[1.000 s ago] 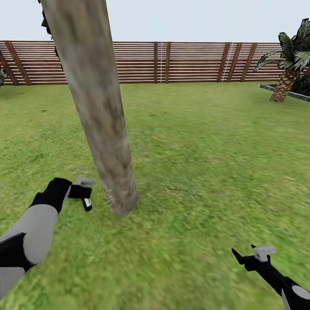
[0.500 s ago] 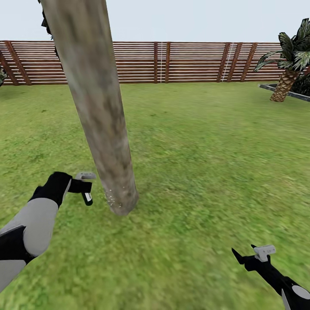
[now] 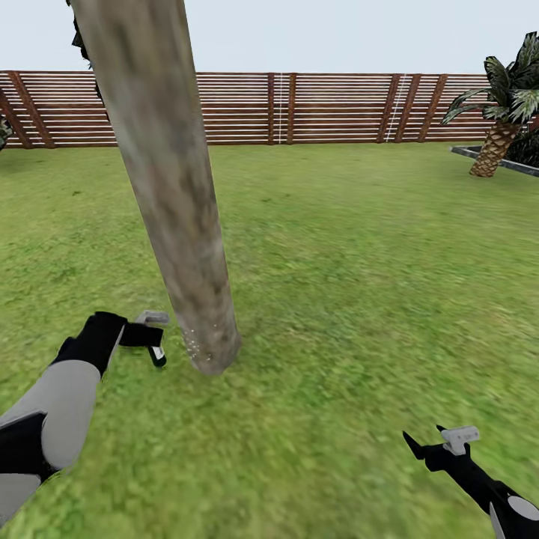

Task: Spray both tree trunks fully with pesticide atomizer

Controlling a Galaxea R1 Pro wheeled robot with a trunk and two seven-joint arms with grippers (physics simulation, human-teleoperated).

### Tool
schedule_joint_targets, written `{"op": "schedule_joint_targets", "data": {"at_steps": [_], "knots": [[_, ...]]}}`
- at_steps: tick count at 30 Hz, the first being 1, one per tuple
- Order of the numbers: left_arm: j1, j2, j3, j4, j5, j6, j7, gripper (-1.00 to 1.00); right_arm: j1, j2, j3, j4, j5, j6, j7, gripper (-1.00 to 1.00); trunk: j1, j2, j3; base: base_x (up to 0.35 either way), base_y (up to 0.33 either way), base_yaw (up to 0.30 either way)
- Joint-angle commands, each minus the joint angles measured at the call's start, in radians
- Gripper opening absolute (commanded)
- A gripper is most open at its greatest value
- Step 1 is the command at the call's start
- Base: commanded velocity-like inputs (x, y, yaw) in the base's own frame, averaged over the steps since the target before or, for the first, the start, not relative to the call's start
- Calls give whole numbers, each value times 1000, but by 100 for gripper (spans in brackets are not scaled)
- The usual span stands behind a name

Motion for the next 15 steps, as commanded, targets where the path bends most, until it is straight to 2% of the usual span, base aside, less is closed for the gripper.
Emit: {"op": "schedule_joint_targets", "data": {"at_steps": [1, 4, 7, 9, 13, 15], "knots": [[-10, 0, -1, -13, -3, 19, -3, -100, 0, 0, 0, 0, 0, 0, 0, 100, 0, 0, 0, 0, 0, 0], [-51, 1, -2, -51, -3, 77, -8, -100, 0, 0, 0, -13, 0, 0, 0, 100, 0, 0, 0, 0, 0, 0], [-77, 5, -2, -59, -6, 86, -9, -100, 0, 0, 0, -19, 0, 0, 0, 100, 0, 0, 0, 0, 0, 0], [-93, 21, -3, -60, -5, 89, -9, -100, 0, 0, 0, -20, 0, 0, 0, 100, 0, 0, 0, 0, 0, 0], [-102, 32, -3, -60, -6, 89, -10, -100, 0, 0, 0, -20, 0, 0, 0, 100, 0, 0, 0, 0, 0, 0], [-91, 29, -6, -59, -5, 86, -8, -100, 0, 0, 0, -20, 0, 0, 0, 100, 0, 0, 0, 0, 0, 0]]}}
